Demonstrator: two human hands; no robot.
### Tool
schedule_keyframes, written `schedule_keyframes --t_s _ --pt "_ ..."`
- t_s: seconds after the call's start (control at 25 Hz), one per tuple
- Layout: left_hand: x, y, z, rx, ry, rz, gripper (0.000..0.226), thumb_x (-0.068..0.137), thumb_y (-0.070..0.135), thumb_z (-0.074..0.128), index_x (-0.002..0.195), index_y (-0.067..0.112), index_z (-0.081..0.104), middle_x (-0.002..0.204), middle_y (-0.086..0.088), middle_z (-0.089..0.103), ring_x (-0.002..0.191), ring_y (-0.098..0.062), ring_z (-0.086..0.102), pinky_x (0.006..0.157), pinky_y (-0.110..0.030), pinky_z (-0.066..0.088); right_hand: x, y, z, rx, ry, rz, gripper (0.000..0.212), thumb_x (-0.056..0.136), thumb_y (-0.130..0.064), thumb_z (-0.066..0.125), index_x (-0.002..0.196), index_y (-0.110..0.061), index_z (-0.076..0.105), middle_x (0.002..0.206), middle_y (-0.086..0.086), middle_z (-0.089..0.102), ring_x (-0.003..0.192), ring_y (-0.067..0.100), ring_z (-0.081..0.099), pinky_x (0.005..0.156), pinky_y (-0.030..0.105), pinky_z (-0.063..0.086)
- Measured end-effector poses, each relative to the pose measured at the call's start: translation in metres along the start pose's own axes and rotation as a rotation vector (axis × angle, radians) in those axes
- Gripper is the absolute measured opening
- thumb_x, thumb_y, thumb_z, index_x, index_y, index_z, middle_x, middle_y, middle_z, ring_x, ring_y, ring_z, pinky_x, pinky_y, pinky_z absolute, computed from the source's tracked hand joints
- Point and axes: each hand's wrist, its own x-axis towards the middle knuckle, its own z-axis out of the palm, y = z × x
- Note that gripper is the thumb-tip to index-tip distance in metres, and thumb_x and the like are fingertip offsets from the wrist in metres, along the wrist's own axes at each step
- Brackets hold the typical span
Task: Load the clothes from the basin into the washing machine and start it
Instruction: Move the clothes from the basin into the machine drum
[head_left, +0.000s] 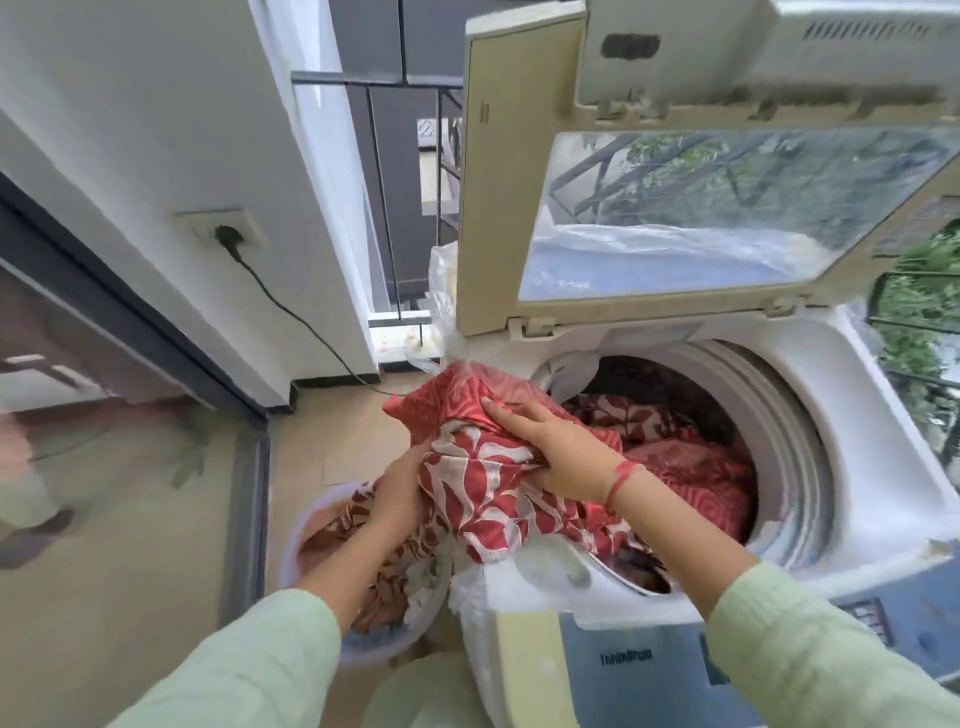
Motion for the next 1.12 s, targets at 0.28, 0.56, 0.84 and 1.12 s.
schedule_keyframes --t_s 0.28,0.56,0.84,1.12 --pt "-0.039 0.057 -0.047 0.048 0.511 0.133 0.036 0.085 0.005 0.061 0.115 0.023 0.066 0.088 0.0 0.059 0.084 -0.023 0.056 0.069 -0.031 0.043 -0.044 0.025 -0.017 -0.193 0.615 -0.039 0.056 0.069 -0.006 0.073 0.117 -0.033 0.065 0.09 0.004 0.054 0.076 0.027 0.057 0.054 0.035 0.053" --pt "-0.052 0.28 0.027 0.167 0.495 0.84 0.048 0.067 0.022 0.05 0.111 0.019 0.069 0.086 -0.001 0.06 0.082 -0.022 0.052 0.073 -0.035 0.037 -0.188 0.114 -0.164 0.09 1.404 0.196 0.043 0.077 0.003 0.061 0.111 -0.023 0.065 0.093 0.008 0.05 0.087 0.021 0.05 0.079 0.014 0.038" --pt "-0.003 0.206 0.139 1.016 -0.731 0.207 0.057 0.081 0.037 0.059 0.132 0.014 0.049 0.128 -0.01 0.056 0.109 -0.029 0.056 0.096 -0.039 0.043 -0.17 0.189 -0.055 -0.337 0.122 0.31 0.07 0.079 -0.008 0.052 0.141 -0.035 0.036 0.137 0.014 0.042 0.111 0.036 0.055 0.091 0.038 0.048" --pt "-0.04 0.189 0.008 0.638 -0.206 0.541 0.098 0.062 0.078 0.053 0.146 0.043 0.014 0.153 0.009 0.018 0.143 -0.015 0.012 0.115 -0.044 0.012 -0.101 0.112 0.0 0.026 -0.013 0.186 0.063 0.085 -0.018 0.056 0.143 -0.019 0.032 0.136 0.018 0.046 0.123 0.034 0.048 0.099 0.038 0.041"
